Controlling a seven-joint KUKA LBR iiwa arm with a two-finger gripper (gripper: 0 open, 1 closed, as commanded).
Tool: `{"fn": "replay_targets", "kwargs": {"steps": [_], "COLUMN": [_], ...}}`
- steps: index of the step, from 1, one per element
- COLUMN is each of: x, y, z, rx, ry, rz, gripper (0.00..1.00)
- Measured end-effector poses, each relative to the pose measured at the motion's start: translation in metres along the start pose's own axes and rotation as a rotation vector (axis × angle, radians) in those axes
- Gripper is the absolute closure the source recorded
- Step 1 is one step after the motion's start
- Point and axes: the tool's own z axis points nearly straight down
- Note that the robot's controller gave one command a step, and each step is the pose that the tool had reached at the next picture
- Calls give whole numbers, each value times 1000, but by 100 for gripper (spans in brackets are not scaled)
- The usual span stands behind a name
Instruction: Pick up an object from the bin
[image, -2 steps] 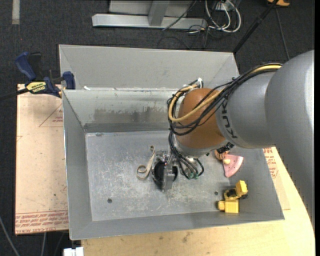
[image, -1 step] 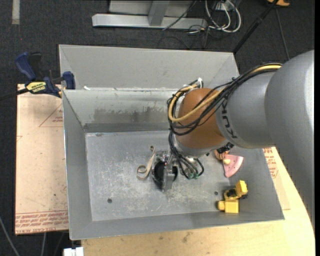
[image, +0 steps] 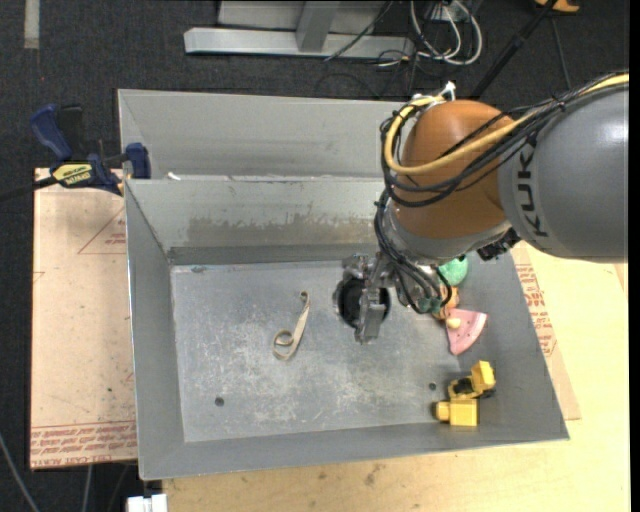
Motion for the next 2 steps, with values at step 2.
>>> {"fn": "replay_targets", "kwargs": {"steps": [2], "x": [2], "y": [-21], "z": [-46], "rx": [0], "ry": [4], "rz": [12], "gripper": [100]}}
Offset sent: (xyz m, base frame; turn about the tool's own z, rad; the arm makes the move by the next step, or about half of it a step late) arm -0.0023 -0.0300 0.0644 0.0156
